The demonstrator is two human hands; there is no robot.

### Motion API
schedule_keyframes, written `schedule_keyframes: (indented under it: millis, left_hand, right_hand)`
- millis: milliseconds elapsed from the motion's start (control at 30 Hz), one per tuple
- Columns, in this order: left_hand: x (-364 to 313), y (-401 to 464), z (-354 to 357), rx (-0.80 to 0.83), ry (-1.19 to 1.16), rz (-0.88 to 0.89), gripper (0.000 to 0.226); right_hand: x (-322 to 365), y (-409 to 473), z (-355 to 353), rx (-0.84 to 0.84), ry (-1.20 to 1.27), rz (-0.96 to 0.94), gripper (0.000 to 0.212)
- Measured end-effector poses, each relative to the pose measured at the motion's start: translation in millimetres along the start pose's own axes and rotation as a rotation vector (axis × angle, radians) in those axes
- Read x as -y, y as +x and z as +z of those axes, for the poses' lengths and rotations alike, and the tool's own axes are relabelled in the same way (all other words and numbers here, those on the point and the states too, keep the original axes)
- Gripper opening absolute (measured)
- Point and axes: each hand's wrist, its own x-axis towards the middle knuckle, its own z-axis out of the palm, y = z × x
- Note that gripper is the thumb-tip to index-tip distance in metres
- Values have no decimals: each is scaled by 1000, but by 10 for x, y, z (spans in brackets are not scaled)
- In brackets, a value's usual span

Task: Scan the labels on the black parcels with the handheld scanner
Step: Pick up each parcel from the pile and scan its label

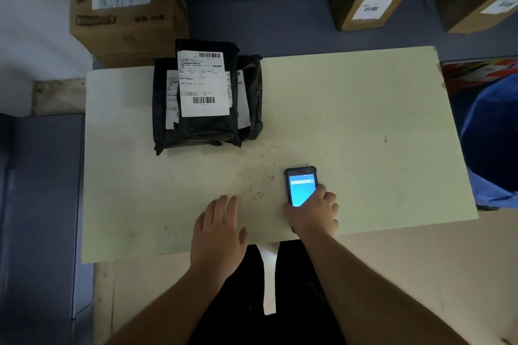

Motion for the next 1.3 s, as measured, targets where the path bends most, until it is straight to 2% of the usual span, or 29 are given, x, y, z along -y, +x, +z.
schedule_keyframes:
  millis: [367, 567, 667, 833, 1100, 1300]
  left_hand:
    - [-42, 43, -124, -40, -15, 17, 74]
    - [-67, 68, -287, -95, -81, -11, 70]
    - [-63, 126, -411, -127, -107, -36, 67]
    - [5, 263, -640, -230, -154, -98, 65]
    - [143, 536, -1107, -508, -355, -202, 60]
    - [168, 849, -1368, -532, -532, -315, 72]
  right_hand:
    - [-28, -31, -255, 46, -25, -55, 80]
    - [-101, -53, -401, 113, 109, -85, 68]
    - [-148, -71, -463, 133, 116, -113, 71]
    - [-168, -120, -533, 144, 104, -134, 72]
    - [-115, -171, -595, 140, 69, -158, 63]
    - [-32, -203, -624, 140, 73, -190, 64]
